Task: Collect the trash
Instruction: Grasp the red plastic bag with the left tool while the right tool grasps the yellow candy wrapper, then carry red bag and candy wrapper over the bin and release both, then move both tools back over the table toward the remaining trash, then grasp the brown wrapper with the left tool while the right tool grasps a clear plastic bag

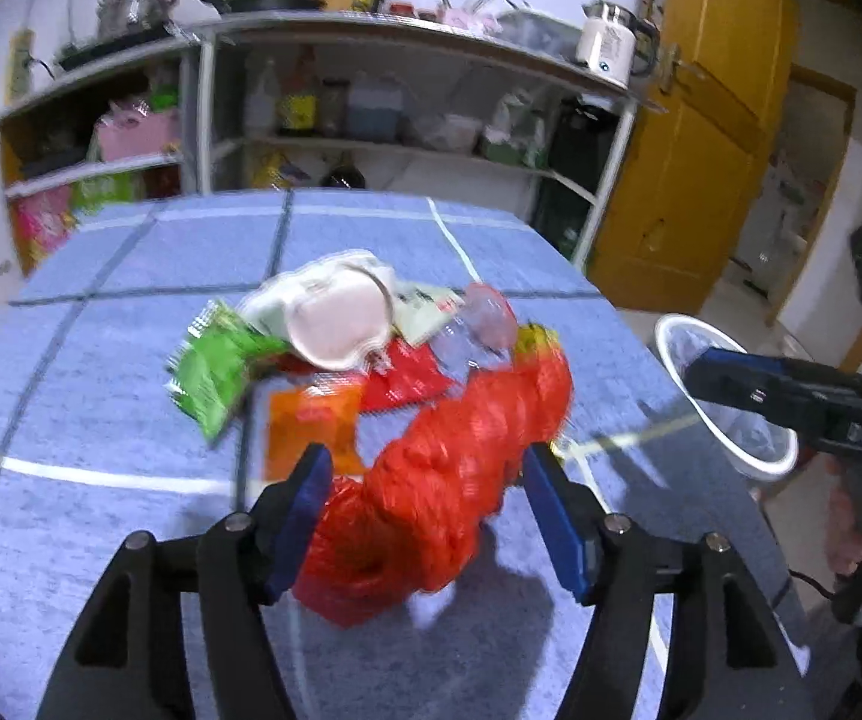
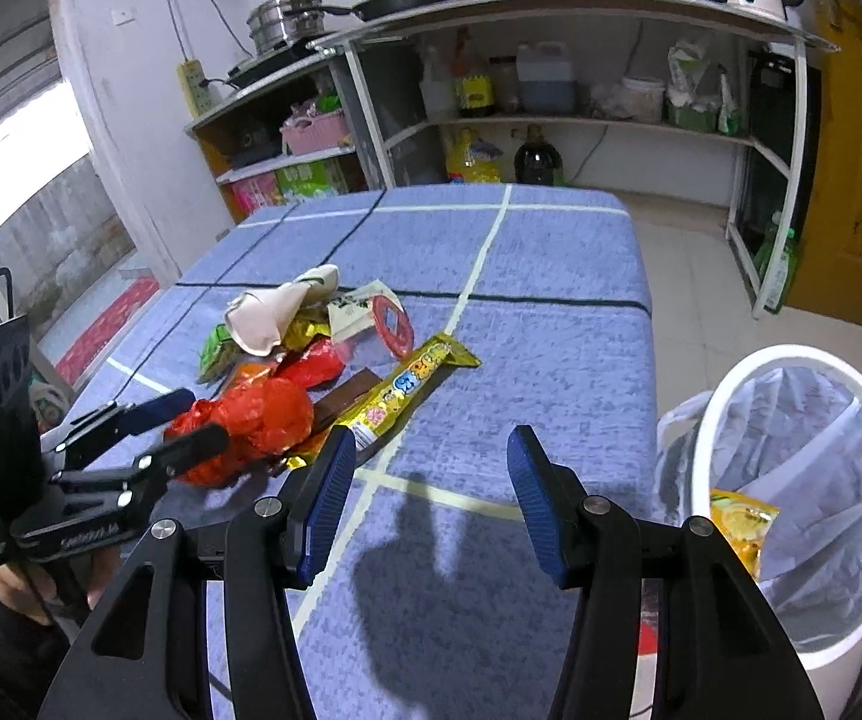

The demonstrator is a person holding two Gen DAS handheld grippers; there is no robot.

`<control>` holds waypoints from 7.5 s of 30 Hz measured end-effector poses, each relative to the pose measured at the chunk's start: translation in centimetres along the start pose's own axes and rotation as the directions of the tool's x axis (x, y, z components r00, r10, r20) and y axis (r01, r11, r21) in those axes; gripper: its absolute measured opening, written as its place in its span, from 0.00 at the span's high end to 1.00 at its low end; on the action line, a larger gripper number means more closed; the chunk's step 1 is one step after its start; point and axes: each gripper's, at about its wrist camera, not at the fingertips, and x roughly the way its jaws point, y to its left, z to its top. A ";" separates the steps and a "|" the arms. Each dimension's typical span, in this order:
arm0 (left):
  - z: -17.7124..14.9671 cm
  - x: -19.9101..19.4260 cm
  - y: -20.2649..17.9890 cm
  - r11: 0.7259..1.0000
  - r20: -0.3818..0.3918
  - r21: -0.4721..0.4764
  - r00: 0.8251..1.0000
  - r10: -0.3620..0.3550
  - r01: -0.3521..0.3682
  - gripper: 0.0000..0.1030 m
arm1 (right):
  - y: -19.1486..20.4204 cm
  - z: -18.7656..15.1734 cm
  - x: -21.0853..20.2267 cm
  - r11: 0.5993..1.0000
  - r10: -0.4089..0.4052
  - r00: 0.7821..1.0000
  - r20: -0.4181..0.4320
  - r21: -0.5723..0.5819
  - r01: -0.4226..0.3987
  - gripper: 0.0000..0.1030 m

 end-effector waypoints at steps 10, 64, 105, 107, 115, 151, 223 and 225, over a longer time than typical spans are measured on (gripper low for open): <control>-0.6 1.6 -0.4 1.000 -0.103 -0.021 0.995 0.016 -0.018 0.52 | 0.5 0.5 2.0 1.000 0.003 0.999 -0.046 0.021 -0.002 0.48; 2.4 -0.6 -11.5 0.988 0.060 0.064 0.988 -0.142 0.138 0.54 | -6.1 -2.3 -7.0 0.979 -0.181 0.980 0.083 0.112 0.171 0.90; 4.9 11.6 -24.3 0.944 -0.148 0.114 0.945 -0.291 0.309 0.42 | -19.6 -6.1 -8.1 0.878 -0.377 0.926 -0.017 0.313 0.363 0.76; 5.0 11.0 -24.1 0.944 -0.136 0.111 0.945 -0.297 0.312 0.42 | -19.4 -6.0 -8.4 0.881 -0.373 0.928 -0.010 0.310 0.357 0.72; 5.2 7.3 -22.8 0.944 -0.061 0.120 0.951 -0.303 0.309 0.42 | -16.4 -5.6 -10.6 0.895 -0.390 0.919 0.058 0.258 0.363 0.72; 1.2 -3.2 -3.9 0.999 0.119 -0.006 0.992 0.042 -0.042 0.42 | -0.1 -1.1 -5.9 0.988 -0.118 0.979 0.164 -0.078 0.132 0.72; 1.3 -3.4 2.0 0.991 0.072 -0.129 0.996 0.053 -0.043 0.79 | 4.7 5.0 8.3 0.975 -0.049 0.997 -0.057 -0.220 0.036 0.60; 1.4 -3.1 1.3 0.992 0.072 -0.119 0.996 0.044 -0.035 0.79 | 4.1 4.5 6.4 0.977 -0.053 0.998 -0.031 -0.209 0.045 0.60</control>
